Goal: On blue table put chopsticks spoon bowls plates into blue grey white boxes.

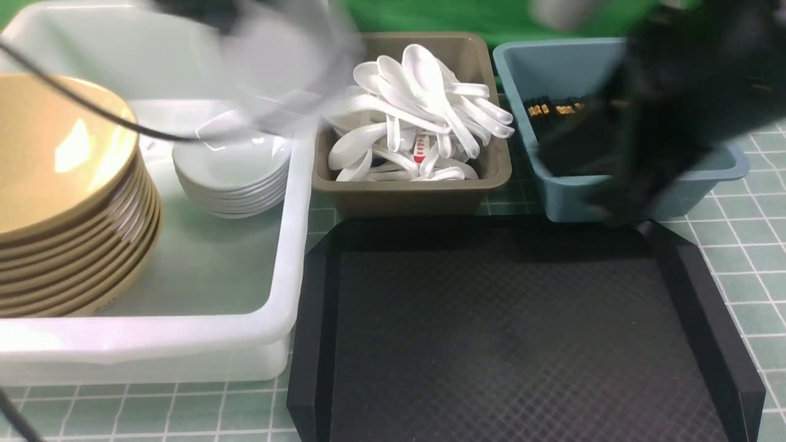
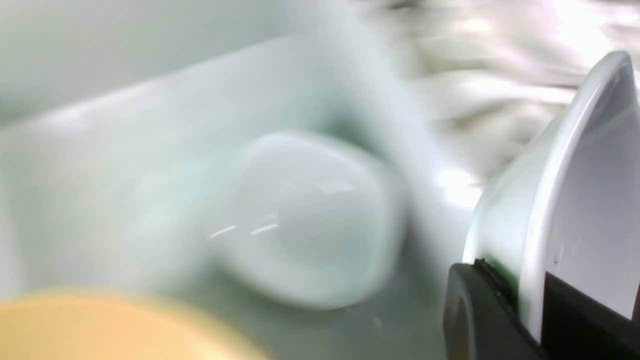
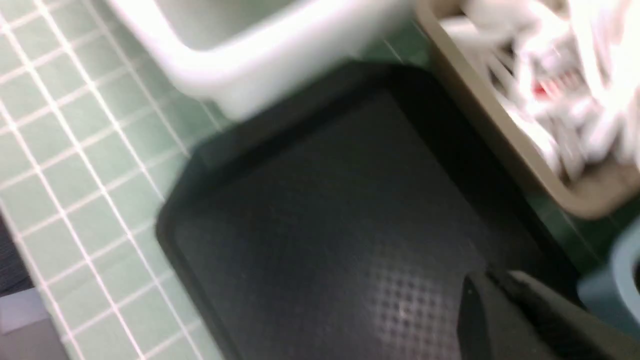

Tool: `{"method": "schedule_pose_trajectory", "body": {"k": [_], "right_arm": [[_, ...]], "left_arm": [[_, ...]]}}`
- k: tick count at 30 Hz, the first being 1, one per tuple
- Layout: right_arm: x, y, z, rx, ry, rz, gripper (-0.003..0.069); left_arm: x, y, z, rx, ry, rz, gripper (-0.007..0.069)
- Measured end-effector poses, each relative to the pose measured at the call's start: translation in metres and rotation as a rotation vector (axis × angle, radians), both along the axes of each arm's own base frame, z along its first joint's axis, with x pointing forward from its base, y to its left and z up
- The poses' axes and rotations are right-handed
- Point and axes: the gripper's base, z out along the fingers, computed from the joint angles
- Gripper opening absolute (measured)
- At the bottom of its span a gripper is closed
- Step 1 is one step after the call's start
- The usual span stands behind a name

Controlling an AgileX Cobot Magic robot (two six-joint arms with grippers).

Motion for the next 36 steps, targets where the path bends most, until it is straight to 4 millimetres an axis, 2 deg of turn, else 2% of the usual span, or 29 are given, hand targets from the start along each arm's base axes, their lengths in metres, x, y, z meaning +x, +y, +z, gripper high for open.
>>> {"method": "schedule_pose_trajectory", "body": {"k": [3,5,8,10,17,21,22,23,25,26,27,30,32,33,36], "right_arm": [[0.005,0.012,-0.002,-0.005,0.001,0.024,0.0041],[0.008,0.015,-0.005,-0.014,0.004,0.026,0.0041],[0.010,0.017,-0.007,-0.020,0.006,0.026,0.0042],[0.011,0.017,-0.008,-0.024,0.005,0.028,0.0042],[0.011,0.017,-0.008,-0.031,-0.001,0.026,0.0045],[0.012,0.017,-0.007,-0.030,-0.007,0.025,0.0045],[0.012,0.017,-0.007,-0.032,-0.010,0.024,0.0045],[0.012,0.017,-0.007,-0.031,-0.011,0.024,0.0045],[0.012,0.017,-0.007,-0.033,-0.014,0.023,0.0047],[0.012,0.017,-0.007,-0.034,-0.015,0.023,0.0046],[0.012,0.017,-0.007,-0.034,-0.015,0.023,0.0046],[0.013,0.016,-0.007,-0.043,-0.021,0.016,0.0046],[0.013,0.016,-0.007,-0.044,-0.021,0.014,0.0046],[0.014,0.015,-0.008,-0.051,-0.024,0.007,0.0046],[0.016,0.012,-0.008,-0.059,-0.024,-0.017,0.0046]], "left_arm": [[0.011,0.033,-0.015,-0.021,0.034,0.052,0.0002],[0.023,0.045,-0.031,-0.030,0.063,0.027,0.0002],[0.039,0.046,-0.051,-0.032,0.082,-0.034,0.0002],[0.057,0.045,-0.072,-0.007,0.081,-0.096,0.0002],[0.082,0.048,-0.108,0.037,0.087,-0.108,0.0021],[0.092,0.049,-0.124,0.043,0.095,-0.104,0.0107],[0.095,0.049,-0.130,0.046,0.106,-0.106,0.0181],[0.095,0.049,-0.131,0.046,0.107,-0.106,0.0190],[0.098,0.050,-0.137,0.060,0.109,-0.108,0.0321],[0.098,0.051,-0.136,0.068,0.107,-0.108,0.0363],[0.098,0.051,-0.136,0.070,0.107,-0.108,0.0374],[0.102,0.052,-0.116,0.086,0.055,-0.096,0.0538],[0.102,0.052,-0.108,0.084,0.041,-0.093,0.0566],[0.101,0.052,-0.086,0.073,0.003,-0.086,0.0590],[0.091,0.047,-0.046,0.026,-0.040,-0.084,0.0578]]}}
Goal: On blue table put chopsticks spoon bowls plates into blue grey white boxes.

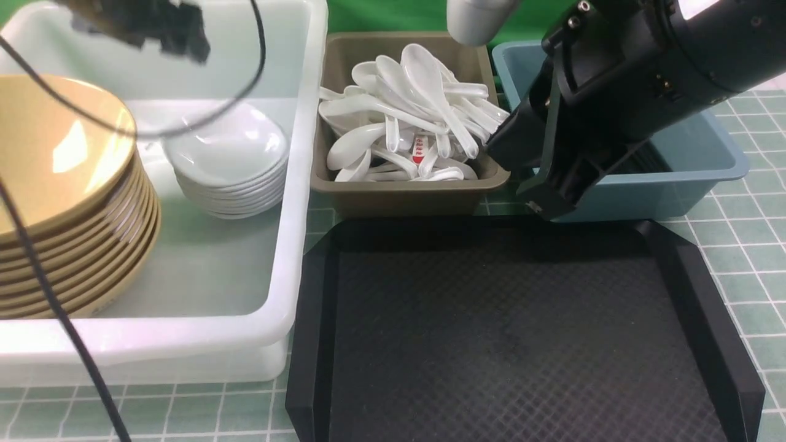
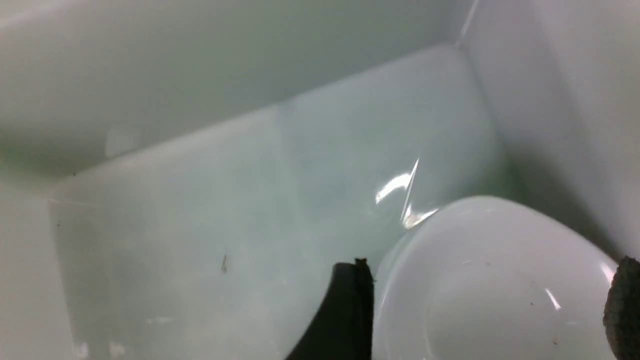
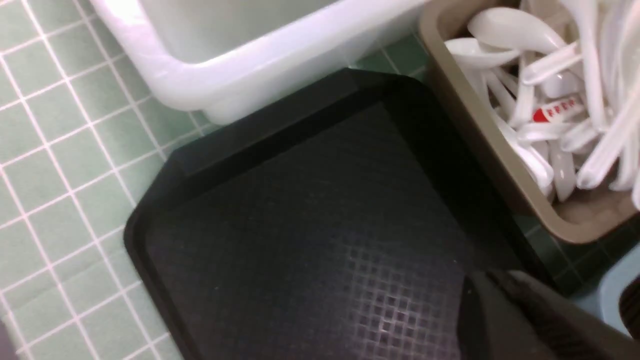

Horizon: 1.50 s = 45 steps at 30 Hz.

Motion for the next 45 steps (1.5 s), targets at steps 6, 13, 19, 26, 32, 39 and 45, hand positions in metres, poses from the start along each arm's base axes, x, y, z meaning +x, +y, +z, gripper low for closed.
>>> {"method": "schedule_pose_trajectory", "body": {"k": [6,13,19,26,32,39,45], "right_arm": [[-0.001,-0.008,-0.004,-0.041,0.022,-0.065,0.0046],[-0.040,-0.043,-0.021,0.030,-0.018,-0.101,0.0046],[-0.094,-0.083,-0.037,0.185,-0.102,-0.088,0.0046],[-0.121,-0.104,-0.052,0.345,-0.218,-0.082,0.0046],[-0.140,-0.119,-0.056,0.469,-0.317,-0.080,0.0046],[-0.146,-0.124,-0.055,0.491,-0.329,-0.079,0.0051],[-0.146,-0.124,-0.057,0.481,-0.319,-0.079,0.0055]], "left_arm": [[-0.048,-0.023,0.061,0.000,-0.005,-0.053,0.0314],[-0.146,-0.034,0.080,0.030,0.030,-0.046,0.0000],[-0.253,-0.022,0.026,-0.005,0.009,-0.017,-0.0008],[-0.319,-0.013,-0.023,-0.041,-0.116,0.010,-0.0008],[-0.362,-0.007,-0.051,-0.050,-0.262,0.020,-0.0008],[-0.394,0.000,-0.060,-0.027,-0.453,0.029,-0.0008],[-0.399,0.001,-0.060,-0.028,-0.480,0.030,-0.0008]]}}
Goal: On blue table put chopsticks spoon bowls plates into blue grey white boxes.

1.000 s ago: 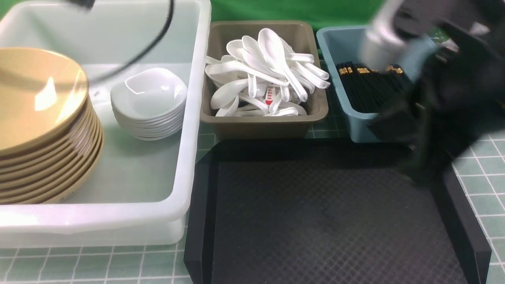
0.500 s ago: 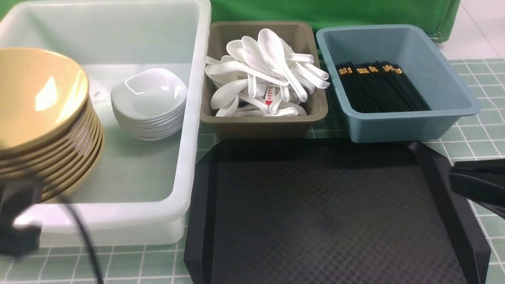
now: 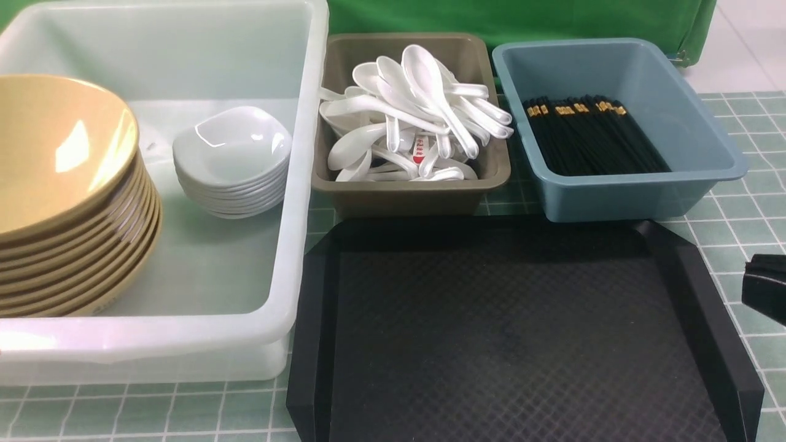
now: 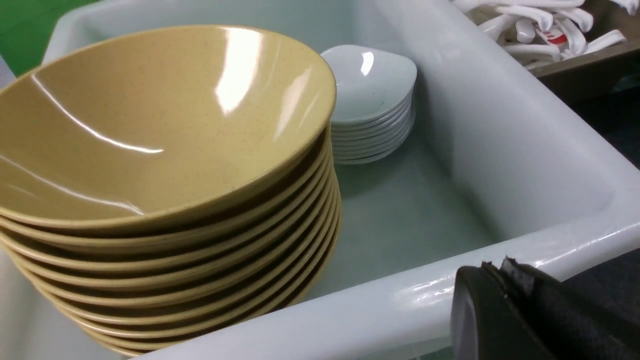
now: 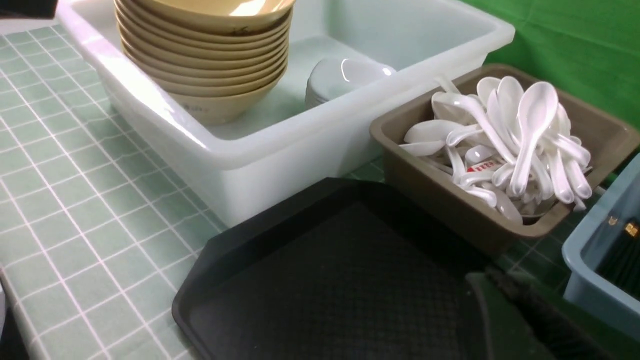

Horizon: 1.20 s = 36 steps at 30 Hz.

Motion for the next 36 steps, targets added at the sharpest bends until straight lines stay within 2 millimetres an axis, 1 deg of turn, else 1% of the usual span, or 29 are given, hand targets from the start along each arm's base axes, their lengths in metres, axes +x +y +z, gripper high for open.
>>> {"method": "schedule_pose_trajectory", "body": {"k": [7,11,12,15,17,21,22,23,24,25,26,28,29,30,32,36], "right_arm": [[0.000,0.000,-0.001,-0.003,0.004,0.000,0.0059],[0.002,0.001,-0.012,0.000,0.003,-0.003,0.0065],[0.002,0.000,-0.022,-0.004,0.005,-0.011,0.0067],[-0.001,-0.012,-0.049,0.014,-0.024,-0.087,0.0068],[-0.002,-0.018,-0.062,0.045,-0.039,-0.148,0.0060],[-0.002,-0.037,-0.095,0.134,-0.103,-0.354,0.0036],[-0.003,-0.040,-0.101,0.149,-0.114,-0.380,0.0035],[-0.004,-0.048,-0.113,0.177,-0.143,-0.479,0.0035],[-0.007,-0.056,-0.131,0.188,-0.149,-0.582,0.0035],[-0.008,-0.058,-0.139,0.188,-0.144,-0.613,0.0035],[-0.009,-0.060,-0.143,0.190,-0.150,-0.640,0.0035],[-0.011,-0.064,-0.157,0.190,-0.147,-0.694,0.0035],[-0.012,-0.064,-0.158,0.197,-0.153,-0.707,0.0035],[-0.015,-0.067,-0.168,0.213,-0.148,-0.752,0.0035],[-0.017,-0.069,-0.170,0.223,-0.148,-0.783,0.0035],[-0.019,-0.071,-0.178,0.203,-0.064,-0.826,0.0035]], "left_arm": [[0.000,0.000,-0.001,0.001,0.006,0.000,-0.0008],[0.000,0.000,-0.001,0.001,0.006,0.000,-0.0008],[0.000,0.000,-0.001,0.001,0.006,0.000,-0.0008],[0.000,0.000,-0.001,0.001,0.006,0.000,-0.0008],[0.000,0.000,-0.001,0.000,0.006,0.000,-0.0008],[0.000,0.000,-0.001,0.000,0.006,0.000,-0.0008],[0.000,0.000,-0.001,-0.001,0.006,-0.001,-0.0008],[0.000,0.000,-0.001,-0.002,0.006,-0.001,-0.0008],[0.000,0.000,-0.001,-0.002,0.006,-0.001,-0.0008],[0.000,0.000,-0.001,-0.002,0.006,-0.001,-0.0008],[0.000,0.000,-0.001,-0.002,0.006,-0.001,-0.0008],[0.000,0.000,-0.001,-0.003,0.007,-0.002,-0.0008],[0.000,0.000,-0.001,-0.003,0.007,-0.002,-0.0008],[0.000,0.000,-0.001,-0.003,0.007,-0.002,-0.0008],[0.000,0.000,-0.001,-0.003,0.007,-0.002,-0.0008],[0.000,0.000,-0.001,-0.003,0.007,-0.002,-0.0008]]}}
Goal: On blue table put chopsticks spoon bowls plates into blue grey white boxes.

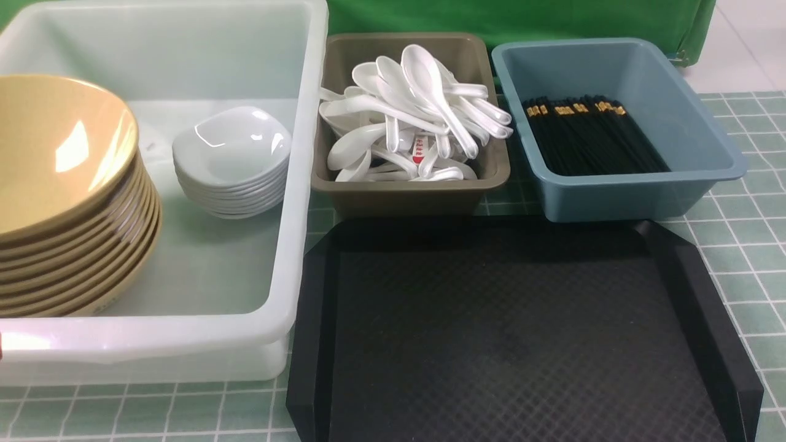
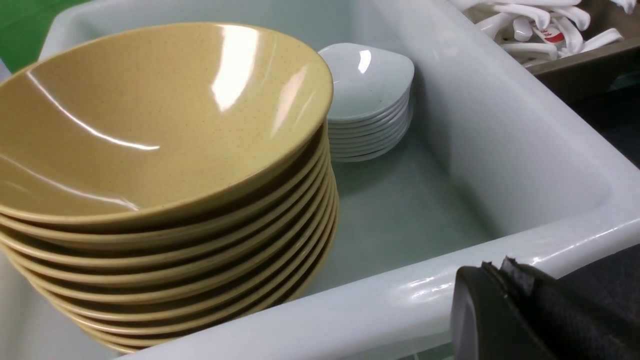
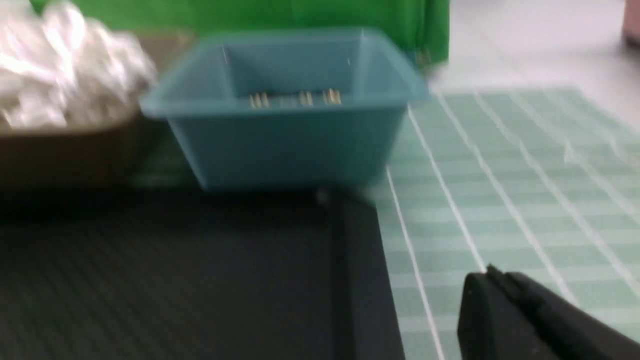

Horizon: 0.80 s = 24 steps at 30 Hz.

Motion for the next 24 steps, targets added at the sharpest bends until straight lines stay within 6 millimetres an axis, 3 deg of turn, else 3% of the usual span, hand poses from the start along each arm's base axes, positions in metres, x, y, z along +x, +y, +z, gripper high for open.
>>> {"method": "schedule_pose_trajectory", "body": {"k": [24], "right_arm": [[-0.001,0.000,-0.005,0.000,0.058,-0.005,0.0037]], "left_arm": [[0.003,-0.001,-0.011,-0.012,0.032,-0.006,-0.0012]]}}
